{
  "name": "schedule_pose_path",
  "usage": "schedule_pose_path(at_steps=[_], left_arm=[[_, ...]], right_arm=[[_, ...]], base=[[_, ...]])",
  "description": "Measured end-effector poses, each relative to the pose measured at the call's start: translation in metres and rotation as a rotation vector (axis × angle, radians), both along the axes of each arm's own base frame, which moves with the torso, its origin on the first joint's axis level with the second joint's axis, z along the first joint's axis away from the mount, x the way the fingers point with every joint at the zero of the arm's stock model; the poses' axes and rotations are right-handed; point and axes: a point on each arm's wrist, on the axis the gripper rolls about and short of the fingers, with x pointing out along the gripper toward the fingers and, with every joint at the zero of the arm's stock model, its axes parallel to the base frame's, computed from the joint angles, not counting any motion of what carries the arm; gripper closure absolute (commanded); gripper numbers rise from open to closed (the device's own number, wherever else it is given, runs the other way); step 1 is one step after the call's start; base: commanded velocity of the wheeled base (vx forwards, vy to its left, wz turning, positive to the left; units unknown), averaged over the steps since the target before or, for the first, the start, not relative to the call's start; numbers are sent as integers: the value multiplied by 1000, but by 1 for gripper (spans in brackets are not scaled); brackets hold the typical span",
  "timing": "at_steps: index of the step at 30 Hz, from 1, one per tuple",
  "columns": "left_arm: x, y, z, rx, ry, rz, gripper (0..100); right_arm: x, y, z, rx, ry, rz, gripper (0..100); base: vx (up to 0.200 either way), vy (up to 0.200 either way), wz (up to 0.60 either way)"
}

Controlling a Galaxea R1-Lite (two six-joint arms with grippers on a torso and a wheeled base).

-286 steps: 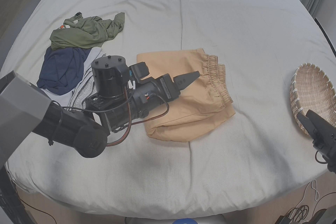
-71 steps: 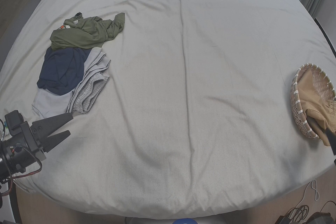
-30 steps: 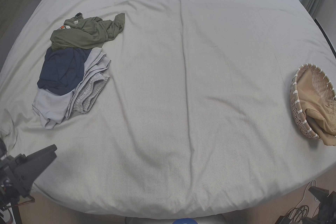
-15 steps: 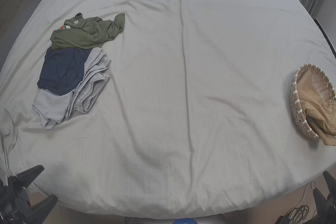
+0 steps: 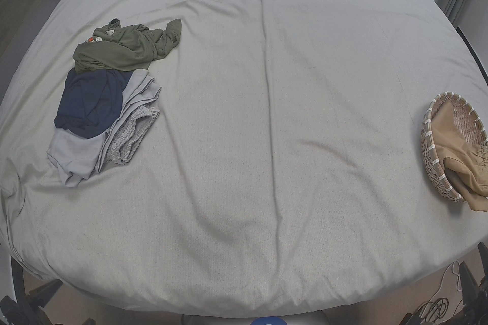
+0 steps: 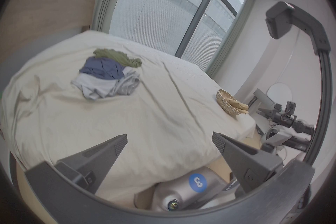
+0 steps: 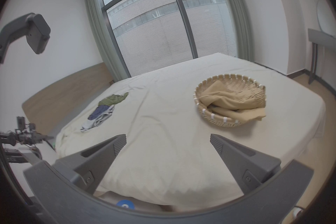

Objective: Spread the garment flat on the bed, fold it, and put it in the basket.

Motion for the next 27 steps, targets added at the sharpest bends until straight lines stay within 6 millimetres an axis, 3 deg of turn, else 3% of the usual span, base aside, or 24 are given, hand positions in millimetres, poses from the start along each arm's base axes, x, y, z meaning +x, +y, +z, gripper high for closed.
schedule_pose_path(at_steps=[5, 13, 21, 27], left_arm=[[-4, 1, 4, 80, -142, 80, 0], [-4, 6, 4, 244, -217, 316, 0], [-4, 10, 4, 269, -198, 492, 0], [-4, 10, -3, 229, -123, 481, 0]], right_arm=[[0, -2, 0, -68, -7, -77, 0], [0, -3, -1, -73, 0, -156, 0], [1, -5, -2, -175, 7, -214, 0], [1, -4, -8, -224, 60, -202, 0]], base=[[0, 0, 0], [0, 0, 0], [0, 0, 0], [0, 0, 0]])
